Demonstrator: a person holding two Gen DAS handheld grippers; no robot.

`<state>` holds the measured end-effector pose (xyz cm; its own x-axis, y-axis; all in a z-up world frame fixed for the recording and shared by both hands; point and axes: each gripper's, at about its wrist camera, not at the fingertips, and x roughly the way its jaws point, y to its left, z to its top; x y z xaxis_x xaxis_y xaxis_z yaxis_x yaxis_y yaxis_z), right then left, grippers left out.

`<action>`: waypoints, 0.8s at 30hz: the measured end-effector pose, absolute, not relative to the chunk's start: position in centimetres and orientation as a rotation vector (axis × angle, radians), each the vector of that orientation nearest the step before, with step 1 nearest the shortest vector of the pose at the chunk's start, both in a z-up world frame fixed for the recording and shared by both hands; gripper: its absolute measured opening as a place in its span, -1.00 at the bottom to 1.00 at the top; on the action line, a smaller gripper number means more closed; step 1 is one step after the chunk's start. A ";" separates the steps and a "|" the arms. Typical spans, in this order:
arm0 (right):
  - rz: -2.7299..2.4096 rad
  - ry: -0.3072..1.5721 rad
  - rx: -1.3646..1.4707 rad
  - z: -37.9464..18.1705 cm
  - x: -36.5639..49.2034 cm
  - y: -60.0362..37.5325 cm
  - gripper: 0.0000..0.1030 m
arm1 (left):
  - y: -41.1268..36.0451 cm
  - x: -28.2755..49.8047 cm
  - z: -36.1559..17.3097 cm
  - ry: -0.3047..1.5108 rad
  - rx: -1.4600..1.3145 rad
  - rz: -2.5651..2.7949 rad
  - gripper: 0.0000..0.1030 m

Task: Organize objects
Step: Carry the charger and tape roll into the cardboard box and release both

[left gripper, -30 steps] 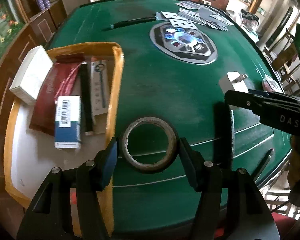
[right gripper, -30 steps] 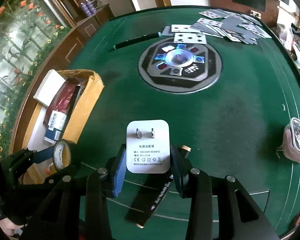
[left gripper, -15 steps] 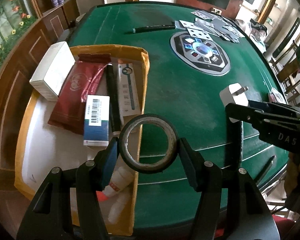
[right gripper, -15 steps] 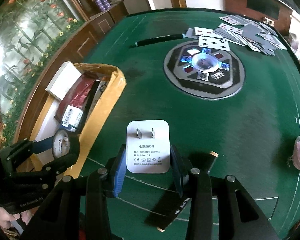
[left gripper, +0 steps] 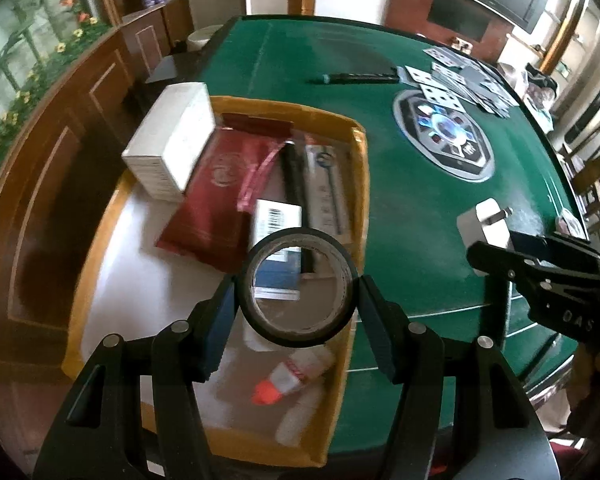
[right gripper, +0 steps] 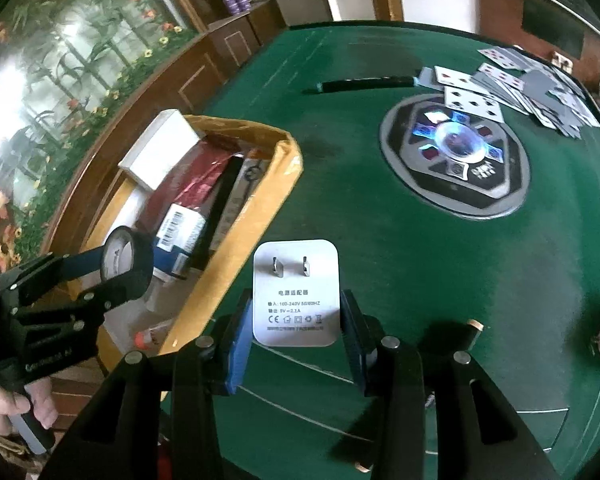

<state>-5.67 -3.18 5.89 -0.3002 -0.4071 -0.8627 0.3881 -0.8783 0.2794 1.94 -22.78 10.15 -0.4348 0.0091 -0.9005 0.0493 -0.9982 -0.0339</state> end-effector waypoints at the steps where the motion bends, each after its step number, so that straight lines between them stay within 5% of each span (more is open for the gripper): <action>1: -2.194 -0.020 1.462 6.0 -5.6 -3.5 -0.21 | -23.1 2.0 10.2 0.087 1.652 -2.635 0.16; 24: -2.091 0.066 1.428 6.4 -4.3 -10.2 -0.21 | -31.6 2.6 9.0 0.245 1.645 -2.517 0.16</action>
<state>-4.28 -10.18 6.38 -0.2417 -0.4449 -0.8624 0.4987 -0.8193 0.2829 2.61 -31.58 8.98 -0.4002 -0.0153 -0.9163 0.1918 -0.9791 -0.0674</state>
